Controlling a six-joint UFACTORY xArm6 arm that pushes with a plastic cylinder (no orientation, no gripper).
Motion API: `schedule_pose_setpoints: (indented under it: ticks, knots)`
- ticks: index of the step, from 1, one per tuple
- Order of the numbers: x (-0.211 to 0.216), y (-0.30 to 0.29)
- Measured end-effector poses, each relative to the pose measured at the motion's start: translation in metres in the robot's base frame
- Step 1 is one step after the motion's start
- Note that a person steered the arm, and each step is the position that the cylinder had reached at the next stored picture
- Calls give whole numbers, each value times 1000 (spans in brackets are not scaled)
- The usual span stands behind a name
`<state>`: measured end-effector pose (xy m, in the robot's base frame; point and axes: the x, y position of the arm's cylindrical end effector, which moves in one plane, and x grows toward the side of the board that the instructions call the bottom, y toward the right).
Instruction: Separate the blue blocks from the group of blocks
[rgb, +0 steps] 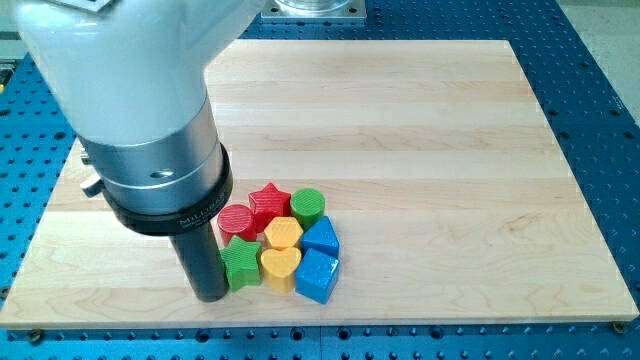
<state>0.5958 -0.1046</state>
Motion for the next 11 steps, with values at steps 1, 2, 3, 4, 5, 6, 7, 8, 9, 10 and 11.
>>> schedule_pose_setpoints:
  ticks: [1,2,3,4,5,6,7,8,9,10,11]
  knots:
    - [0,0]
    - [7,-5]
    - [22,8]
    - [23,19]
    - [11,51]
    - [-15,62]
    - [-13,78]
    - [-24,84]
    - [-31,114]
    - [-21,186]
    - [0,185]
